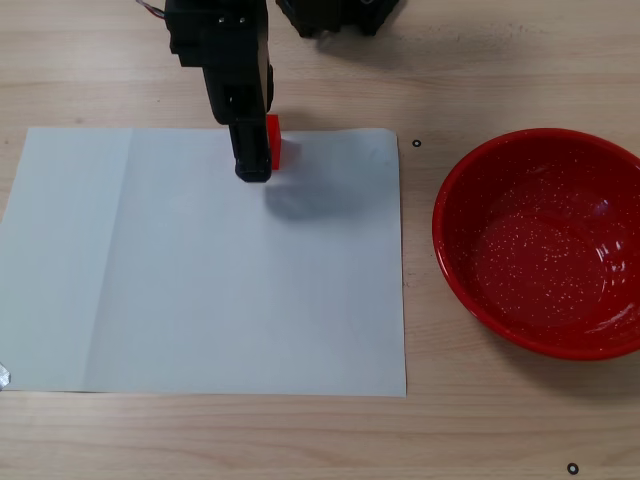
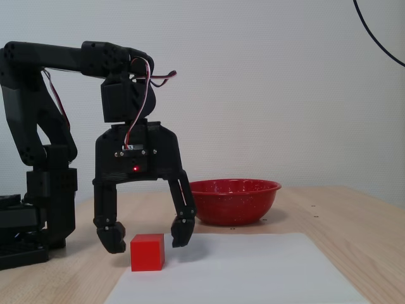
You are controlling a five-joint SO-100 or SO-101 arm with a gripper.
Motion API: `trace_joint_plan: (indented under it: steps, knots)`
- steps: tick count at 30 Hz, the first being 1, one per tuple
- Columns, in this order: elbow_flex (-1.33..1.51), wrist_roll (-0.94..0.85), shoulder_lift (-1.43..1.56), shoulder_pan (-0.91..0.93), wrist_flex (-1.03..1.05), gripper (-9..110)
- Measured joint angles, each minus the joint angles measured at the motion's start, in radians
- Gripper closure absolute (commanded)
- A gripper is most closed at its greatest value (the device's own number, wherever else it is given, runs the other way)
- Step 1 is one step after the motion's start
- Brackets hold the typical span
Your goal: Grasp the red cube and put it in the red bowl.
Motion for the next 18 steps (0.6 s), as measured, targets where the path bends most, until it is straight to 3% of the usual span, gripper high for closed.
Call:
trace_joint_plan:
  steps: [18]
  knots:
    - [0.028, 0.003, -0.015, -0.002, -0.031, 77]
